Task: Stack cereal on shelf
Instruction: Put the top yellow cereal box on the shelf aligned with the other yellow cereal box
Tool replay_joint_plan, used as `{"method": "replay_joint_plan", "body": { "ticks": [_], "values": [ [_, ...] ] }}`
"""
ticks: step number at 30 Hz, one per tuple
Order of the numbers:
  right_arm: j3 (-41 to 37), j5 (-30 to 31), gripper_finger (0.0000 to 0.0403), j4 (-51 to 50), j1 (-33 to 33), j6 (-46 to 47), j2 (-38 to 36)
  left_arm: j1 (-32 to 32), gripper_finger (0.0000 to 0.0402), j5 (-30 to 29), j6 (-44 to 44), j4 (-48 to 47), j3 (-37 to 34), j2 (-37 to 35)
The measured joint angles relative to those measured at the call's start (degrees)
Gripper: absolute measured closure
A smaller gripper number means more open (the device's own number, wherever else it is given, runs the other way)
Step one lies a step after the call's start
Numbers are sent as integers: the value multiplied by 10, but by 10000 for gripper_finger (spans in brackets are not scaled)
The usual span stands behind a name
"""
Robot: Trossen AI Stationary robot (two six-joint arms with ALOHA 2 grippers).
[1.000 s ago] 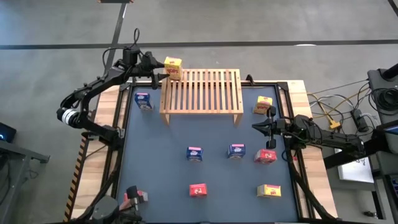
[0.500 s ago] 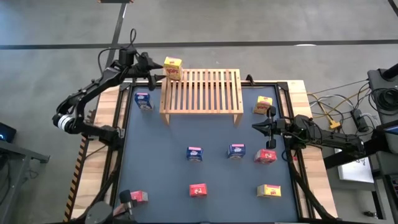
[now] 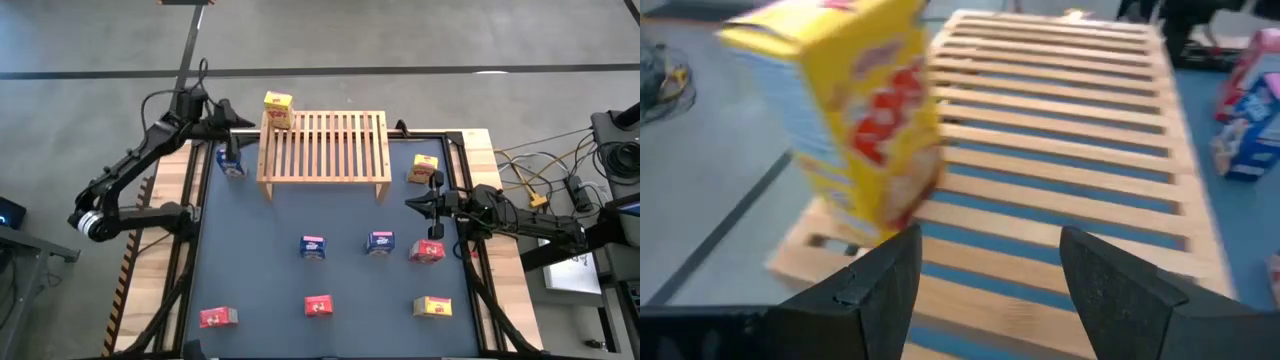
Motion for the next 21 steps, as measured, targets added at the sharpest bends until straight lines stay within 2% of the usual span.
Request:
{"method": "replay_joint_plan", "body": {
  "ticks": [6,10,15,21],
  "values": [
    [0,0,390,0,0,0,0,-49,192,2,-98,133,-114,-105],
    [0,0,390,0,0,0,0,-116,194,-8,-189,261,-185,-177],
    [0,0,390,0,0,0,0,-236,194,-111,-253,403,-264,-241],
    [0,0,390,0,0,0,0,-385,194,-256,-249,488,-306,-258]
  ]
}}
